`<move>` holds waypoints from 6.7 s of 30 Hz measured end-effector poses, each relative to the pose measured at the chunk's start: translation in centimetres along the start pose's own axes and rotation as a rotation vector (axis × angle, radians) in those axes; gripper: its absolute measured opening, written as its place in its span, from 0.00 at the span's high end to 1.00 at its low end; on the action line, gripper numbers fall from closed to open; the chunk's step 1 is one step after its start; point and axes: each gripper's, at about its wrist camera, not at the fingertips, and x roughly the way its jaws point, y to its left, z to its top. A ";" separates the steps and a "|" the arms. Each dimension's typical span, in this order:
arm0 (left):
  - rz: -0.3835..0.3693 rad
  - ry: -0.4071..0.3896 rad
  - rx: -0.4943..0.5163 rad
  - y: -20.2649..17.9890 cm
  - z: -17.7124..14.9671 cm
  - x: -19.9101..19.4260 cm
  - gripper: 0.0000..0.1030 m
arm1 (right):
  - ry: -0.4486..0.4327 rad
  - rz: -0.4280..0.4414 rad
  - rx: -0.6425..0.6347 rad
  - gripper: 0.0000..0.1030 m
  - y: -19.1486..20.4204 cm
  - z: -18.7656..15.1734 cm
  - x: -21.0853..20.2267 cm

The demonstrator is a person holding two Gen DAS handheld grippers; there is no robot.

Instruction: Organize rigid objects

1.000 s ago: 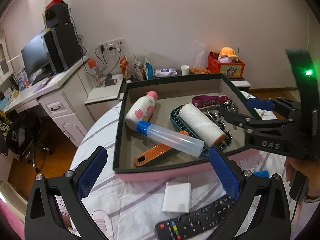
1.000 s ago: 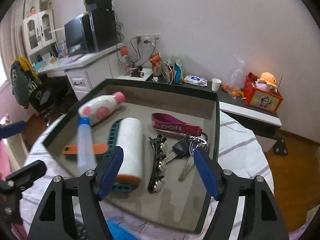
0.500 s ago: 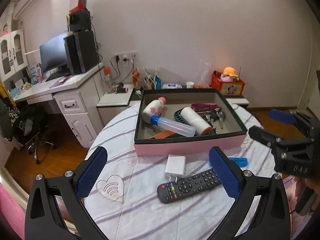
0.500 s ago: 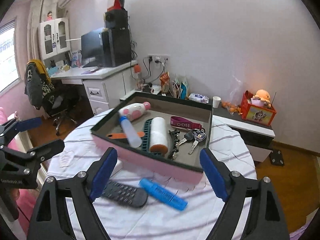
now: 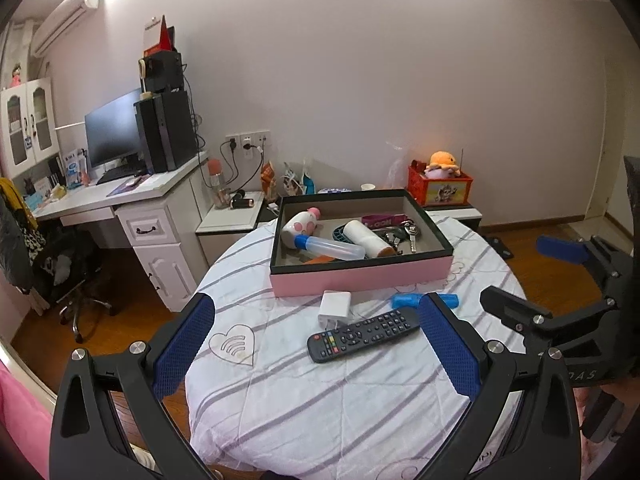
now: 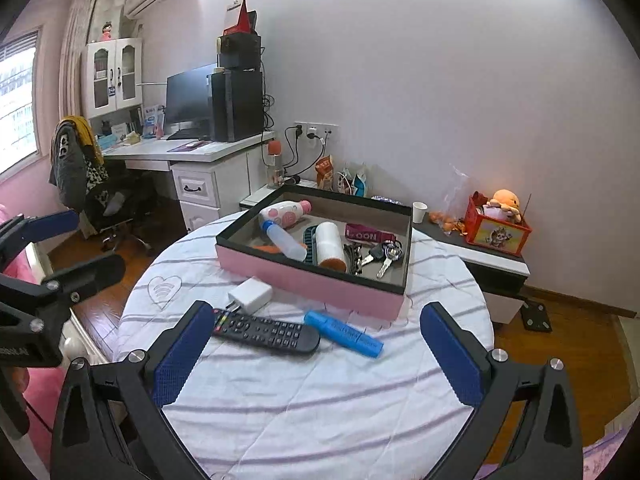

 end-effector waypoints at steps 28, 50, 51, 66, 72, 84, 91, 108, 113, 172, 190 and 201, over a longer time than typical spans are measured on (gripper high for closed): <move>-0.018 0.159 0.009 -0.5 -2.0 7.8 0.00 | 0.101 0.026 0.043 0.00 -1.6 -3.2 4.3; -0.071 0.500 0.041 -1.3 -3.1 25.3 0.26 | 0.195 0.128 0.132 0.00 -6.4 -3.7 13.9; -0.079 0.514 0.047 -1.4 -3.3 25.7 0.26 | 0.196 0.132 0.135 0.00 -6.4 -3.6 14.1; -0.131 0.436 0.050 -1.2 -2.3 23.9 0.61 | 0.191 0.143 0.141 0.00 -6.7 -3.5 14.0; -0.136 0.387 0.050 -0.5 -1.6 21.9 0.61 | 0.172 0.140 0.137 0.00 -6.6 -3.1 13.4; -0.151 0.327 0.050 -0.3 0.3 20.1 0.61 | 0.151 0.144 0.139 0.00 -6.5 -2.6 13.0; -0.163 0.261 0.124 -2.1 5.2 20.8 0.61 | 0.092 0.105 0.141 0.00 -7.5 -0.7 12.8; -0.168 0.322 0.138 -3.4 8.3 29.5 0.61 | 0.102 -0.015 0.156 0.00 -10.7 3.0 18.8; -0.155 0.321 0.141 -3.3 8.1 29.5 0.59 | 0.120 -0.018 0.157 0.00 -10.7 3.1 19.9; -0.051 0.132 0.134 0.3 -3.9 1.1 0.00 | 0.037 -0.042 0.066 0.00 -0.2 -3.7 -2.0; -0.141 0.383 0.228 -0.5 -6.2 18.4 0.00 | 0.219 -0.037 0.161 0.00 -5.4 -6.6 8.3; -0.304 0.454 0.297 -2.9 -5.6 22.4 0.00 | 0.242 -0.014 0.165 0.00 -6.4 -6.5 10.4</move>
